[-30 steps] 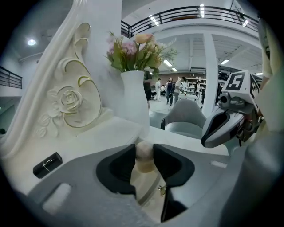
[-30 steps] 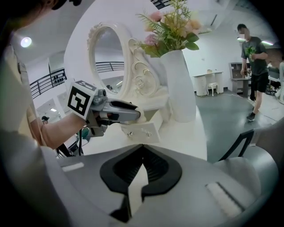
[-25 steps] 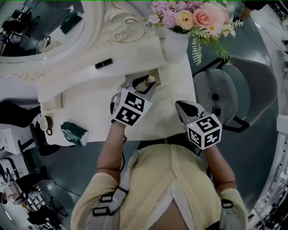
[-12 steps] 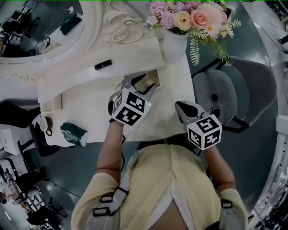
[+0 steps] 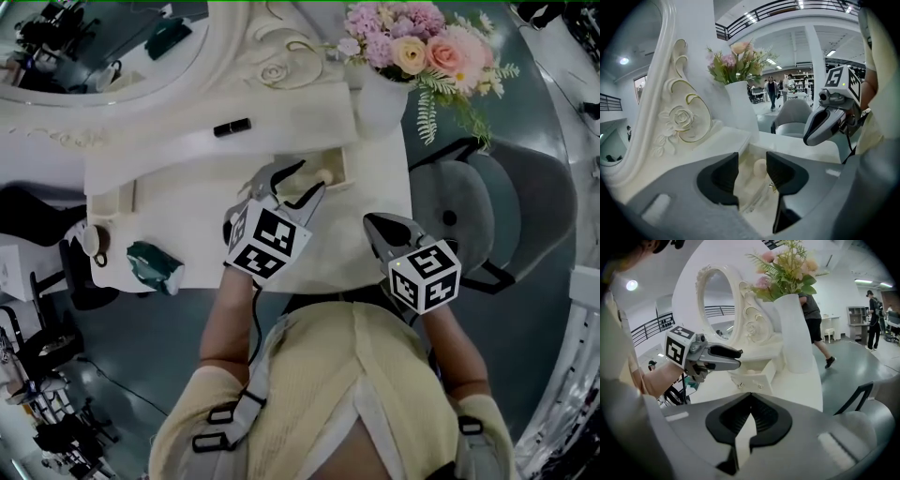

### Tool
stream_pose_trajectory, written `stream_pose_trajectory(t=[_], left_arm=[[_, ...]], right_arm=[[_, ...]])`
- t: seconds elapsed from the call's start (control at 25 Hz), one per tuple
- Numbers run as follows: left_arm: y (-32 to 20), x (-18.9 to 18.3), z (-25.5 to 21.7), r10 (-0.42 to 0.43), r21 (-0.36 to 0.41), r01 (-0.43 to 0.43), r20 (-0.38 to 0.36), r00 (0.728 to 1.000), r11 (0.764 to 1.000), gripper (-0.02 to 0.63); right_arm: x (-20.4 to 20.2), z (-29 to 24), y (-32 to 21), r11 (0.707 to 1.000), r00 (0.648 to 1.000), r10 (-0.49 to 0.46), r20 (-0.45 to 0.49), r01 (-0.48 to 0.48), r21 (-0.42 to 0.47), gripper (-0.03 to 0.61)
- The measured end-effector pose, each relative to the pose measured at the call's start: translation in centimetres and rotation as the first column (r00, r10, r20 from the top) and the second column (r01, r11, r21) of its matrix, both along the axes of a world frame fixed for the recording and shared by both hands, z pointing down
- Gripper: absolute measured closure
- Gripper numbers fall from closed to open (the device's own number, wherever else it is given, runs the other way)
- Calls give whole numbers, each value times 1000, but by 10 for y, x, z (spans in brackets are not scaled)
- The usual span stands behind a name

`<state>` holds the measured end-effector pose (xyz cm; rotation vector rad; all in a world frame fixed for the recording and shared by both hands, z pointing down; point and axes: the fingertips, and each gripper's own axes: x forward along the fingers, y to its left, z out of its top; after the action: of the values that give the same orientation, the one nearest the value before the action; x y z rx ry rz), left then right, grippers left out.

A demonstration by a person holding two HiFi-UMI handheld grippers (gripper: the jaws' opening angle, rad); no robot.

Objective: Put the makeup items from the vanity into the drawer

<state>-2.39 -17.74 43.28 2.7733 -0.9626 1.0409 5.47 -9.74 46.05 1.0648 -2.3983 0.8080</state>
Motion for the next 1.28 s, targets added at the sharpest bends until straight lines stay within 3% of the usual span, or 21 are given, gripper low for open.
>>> stream_pose_trajectory(t=[0.2,0.44,0.68,1.08,1.28], left_arm=[[5,-25,-21,-14,74,14,3,1000,997,419],[-2,-70,-48,-67,174,56,54,996,983,419],[-16,-107,-54,-99,220,68,132,986,973,419],[-63,-143,-43,-113,210,63,235,965,976,419],[-87,-152,-22,-149,150,119,203,968,981,418]], right_arm=[[-12,-3,-1,999,999,-48,1,48,6,577],[-26,-3,-1,995,995,-97,4,97,7,577],[-35,-6,-1,992,992,-126,-1,126,14,577],[-45,-1,4,988,987,-156,-27,156,6,577],[-47,3,8,988,987,-154,-41,154,-3,577]])
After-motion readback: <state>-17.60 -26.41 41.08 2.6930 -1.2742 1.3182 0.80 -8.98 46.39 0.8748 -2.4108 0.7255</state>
